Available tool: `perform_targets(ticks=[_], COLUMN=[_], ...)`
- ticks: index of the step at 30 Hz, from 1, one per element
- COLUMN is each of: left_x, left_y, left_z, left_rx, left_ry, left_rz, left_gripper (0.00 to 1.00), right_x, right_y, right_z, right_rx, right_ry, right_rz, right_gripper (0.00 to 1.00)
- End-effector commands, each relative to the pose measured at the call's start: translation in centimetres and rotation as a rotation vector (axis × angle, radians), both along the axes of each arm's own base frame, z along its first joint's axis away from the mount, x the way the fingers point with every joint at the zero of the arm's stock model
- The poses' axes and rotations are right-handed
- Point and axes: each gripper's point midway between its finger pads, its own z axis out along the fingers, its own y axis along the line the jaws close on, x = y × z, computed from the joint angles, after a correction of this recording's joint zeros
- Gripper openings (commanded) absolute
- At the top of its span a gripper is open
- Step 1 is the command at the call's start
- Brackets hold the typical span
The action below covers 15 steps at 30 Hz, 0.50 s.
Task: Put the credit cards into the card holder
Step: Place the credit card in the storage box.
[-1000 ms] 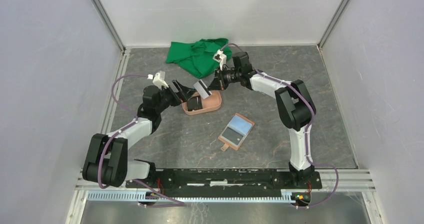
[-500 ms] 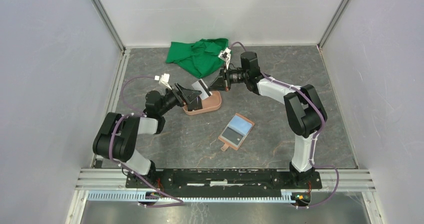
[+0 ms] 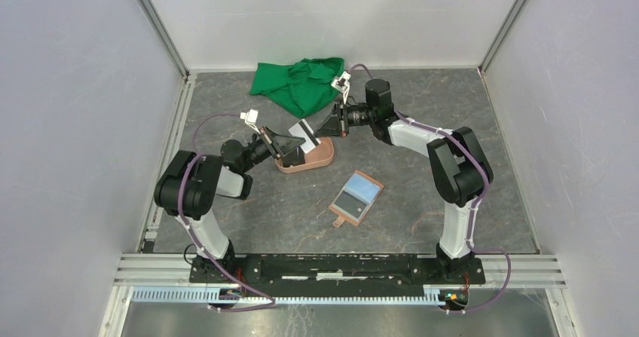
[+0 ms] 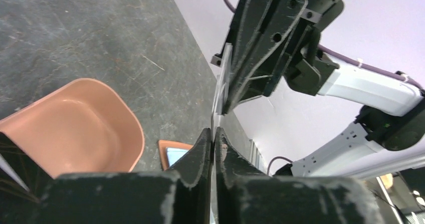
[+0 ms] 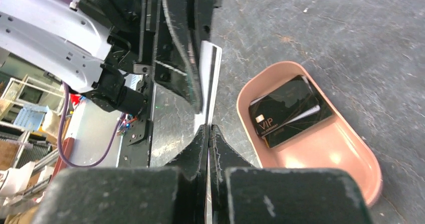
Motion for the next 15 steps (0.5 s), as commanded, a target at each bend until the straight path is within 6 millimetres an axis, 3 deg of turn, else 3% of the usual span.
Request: perform_targets(ticks=[1, 5, 7, 10, 12, 15], left_x=[-0.6, -0.2, 0.2, 1.2, 1.7, 2.2], left_y=[-0.3, 0.3, 0.5, 1.1, 1.8, 2.8], left_z=[3.2, 3.0, 2.0, 0.0, -1.3, -0.7], left_rx=[-0.079, -0.067, -0.015, 0.145, 0.313, 0.501], left_ry=[-0.106, -0.088, -0.045, 0.026, 0.072, 0.067], left_rz=[-0.054, -0.015, 0.012, 0.069, 0.118, 0.193], left_gripper=[0.02, 0.02, 0.02, 0.02, 0.02, 0.05], right_x=[0.4, 1.9, 3.0, 3.8, 3.2, 2.0], right_y=[-0.1, -1.4, -2.8, -5.7, -7.7, -10.5], right_z=[1.4, 0.7, 0.7, 1.3, 1.7, 1.8], right_rx=[0.027, -0.041, -0.095, -0.155, -0.183, -0.209], right_ry=[-0.05, -0.12, -0.18, -0.257, -0.287, -0.308], right_rz=[0.006, -0.036, -0.075, -0.13, -0.148, -0.171], right_gripper=[0.04, 0.42, 0.52, 0.57, 0.58, 0.59])
